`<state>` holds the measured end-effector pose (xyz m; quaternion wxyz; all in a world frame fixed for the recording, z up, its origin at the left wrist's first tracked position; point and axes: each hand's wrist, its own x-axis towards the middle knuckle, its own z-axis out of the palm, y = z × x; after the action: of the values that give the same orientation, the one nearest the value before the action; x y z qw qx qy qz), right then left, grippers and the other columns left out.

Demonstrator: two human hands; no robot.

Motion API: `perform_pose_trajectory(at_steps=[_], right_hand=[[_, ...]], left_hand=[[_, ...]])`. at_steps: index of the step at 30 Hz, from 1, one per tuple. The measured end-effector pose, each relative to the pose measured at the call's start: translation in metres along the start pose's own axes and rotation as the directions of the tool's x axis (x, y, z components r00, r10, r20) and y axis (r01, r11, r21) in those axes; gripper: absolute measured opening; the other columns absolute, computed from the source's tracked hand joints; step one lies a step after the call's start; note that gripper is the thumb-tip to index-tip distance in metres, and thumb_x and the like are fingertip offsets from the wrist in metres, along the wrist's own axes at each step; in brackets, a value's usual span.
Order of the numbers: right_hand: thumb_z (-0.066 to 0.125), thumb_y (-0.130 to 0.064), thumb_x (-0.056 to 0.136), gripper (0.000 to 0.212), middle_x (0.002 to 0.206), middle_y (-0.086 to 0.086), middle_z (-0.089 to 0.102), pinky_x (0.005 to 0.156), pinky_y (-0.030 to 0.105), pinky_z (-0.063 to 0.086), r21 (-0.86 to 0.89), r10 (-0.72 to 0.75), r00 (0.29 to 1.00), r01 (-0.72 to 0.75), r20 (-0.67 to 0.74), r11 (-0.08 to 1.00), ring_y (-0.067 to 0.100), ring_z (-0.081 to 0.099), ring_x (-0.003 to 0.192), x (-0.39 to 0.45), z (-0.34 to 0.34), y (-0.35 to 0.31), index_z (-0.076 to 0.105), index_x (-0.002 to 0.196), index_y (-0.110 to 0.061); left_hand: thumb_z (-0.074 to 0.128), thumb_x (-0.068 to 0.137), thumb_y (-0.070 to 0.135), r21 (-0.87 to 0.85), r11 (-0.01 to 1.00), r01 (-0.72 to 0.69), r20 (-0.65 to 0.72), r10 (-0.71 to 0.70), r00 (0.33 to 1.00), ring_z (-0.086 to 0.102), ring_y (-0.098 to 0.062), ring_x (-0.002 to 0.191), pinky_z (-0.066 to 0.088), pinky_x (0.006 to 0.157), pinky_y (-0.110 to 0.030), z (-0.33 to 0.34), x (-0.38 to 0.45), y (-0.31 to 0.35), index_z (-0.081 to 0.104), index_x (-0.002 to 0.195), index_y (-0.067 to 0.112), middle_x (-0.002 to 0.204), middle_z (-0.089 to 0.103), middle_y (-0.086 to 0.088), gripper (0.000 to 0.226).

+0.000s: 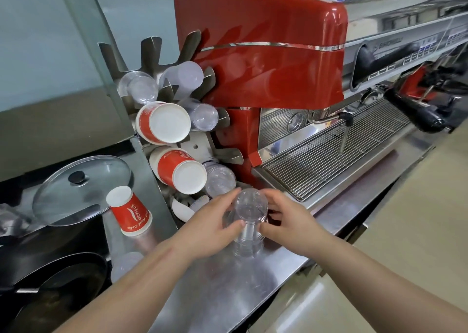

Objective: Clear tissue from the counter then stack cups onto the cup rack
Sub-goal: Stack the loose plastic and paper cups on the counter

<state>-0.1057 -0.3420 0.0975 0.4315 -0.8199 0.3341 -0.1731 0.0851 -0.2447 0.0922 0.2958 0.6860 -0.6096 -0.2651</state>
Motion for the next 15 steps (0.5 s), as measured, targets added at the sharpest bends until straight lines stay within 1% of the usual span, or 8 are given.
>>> perform_pose_trajectory(at_steps=[3, 5, 6, 8, 12, 15], right_hand=[[0.073, -0.023, 0.080, 0.057, 0.119, -0.021, 0.057, 0.082, 0.000, 0.040, -0.061, 0.031, 0.999, -0.029, 0.030, 0.998, -0.015, 0.051, 0.109, 0.001, 0.010, 0.011, 0.047, 0.129, -0.036], [0.073, -0.026, 0.079, 0.058, 0.121, -0.018, 0.058, 0.083, 0.002, 0.041, -0.089, 0.051, 0.998, -0.047, 0.041, 0.995, -0.009, 0.054, 0.109, 0.002, 0.015, 0.019, 0.046, 0.130, -0.035], [0.074, -0.027, 0.079, 0.059, 0.121, -0.017, 0.058, 0.085, 0.004, 0.043, -0.096, 0.058, 0.997, -0.054, 0.047, 0.994, -0.007, 0.055, 0.109, 0.003, 0.018, 0.023, 0.046, 0.131, -0.035], [0.074, -0.025, 0.079, 0.059, 0.122, -0.015, 0.060, 0.089, 0.011, 0.046, -0.095, 0.076, 0.995, -0.069, 0.067, 0.993, -0.003, 0.057, 0.109, 0.002, 0.023, 0.029, 0.047, 0.131, -0.034], [0.073, -0.021, 0.077, 0.056, 0.117, -0.016, 0.062, 0.094, 0.023, 0.049, -0.104, 0.089, 0.991, -0.078, 0.096, 0.991, 0.000, 0.059, 0.108, -0.002, 0.032, 0.041, 0.051, 0.127, -0.036], [0.070, -0.018, 0.078, 0.057, 0.117, -0.022, 0.060, 0.094, 0.026, 0.049, -0.113, 0.071, 0.992, -0.059, 0.105, 0.992, 0.000, 0.059, 0.108, -0.004, 0.037, 0.049, 0.050, 0.127, -0.038]], left_hand=[[0.060, 0.085, 0.041, 0.011, 1.000, 0.021, 0.024, -0.022, 0.999, 0.046, -0.004, 0.126, 0.045, 0.103, -0.036, 0.010, 0.002, -0.012, 0.032, 0.146, 0.033, 0.140, 0.047, 0.009, 0.068], [0.061, 0.083, 0.040, -0.029, 0.999, 0.041, 0.044, -0.040, 0.998, 0.048, -0.002, 0.124, 0.046, 0.101, -0.034, 0.017, 0.002, -0.017, 0.036, 0.141, 0.038, 0.137, 0.051, 0.012, 0.063], [0.061, 0.082, 0.041, -0.056, 0.997, 0.057, 0.055, -0.054, 0.997, 0.049, -0.001, 0.123, 0.047, 0.100, -0.034, 0.020, 0.002, -0.019, 0.038, 0.137, 0.041, 0.133, 0.053, 0.015, 0.060], [0.061, 0.077, 0.044, -0.080, 0.993, 0.092, 0.071, -0.086, 0.994, 0.050, 0.000, 0.122, 0.049, 0.098, -0.035, 0.028, 0.000, -0.026, 0.042, 0.131, 0.042, 0.129, 0.056, 0.018, 0.057], [0.063, 0.077, 0.041, -0.091, 0.987, 0.133, 0.095, -0.124, 0.988, 0.054, 0.005, 0.117, 0.050, 0.097, -0.032, 0.040, -0.003, -0.040, 0.041, 0.133, 0.037, 0.128, 0.057, 0.019, 0.060], [0.062, 0.077, 0.042, -0.119, 0.980, 0.159, 0.111, -0.147, 0.983, 0.053, 0.007, 0.117, 0.050, 0.096, -0.031, 0.050, -0.005, -0.046, 0.041, 0.133, 0.037, 0.130, 0.057, 0.016, 0.060]])
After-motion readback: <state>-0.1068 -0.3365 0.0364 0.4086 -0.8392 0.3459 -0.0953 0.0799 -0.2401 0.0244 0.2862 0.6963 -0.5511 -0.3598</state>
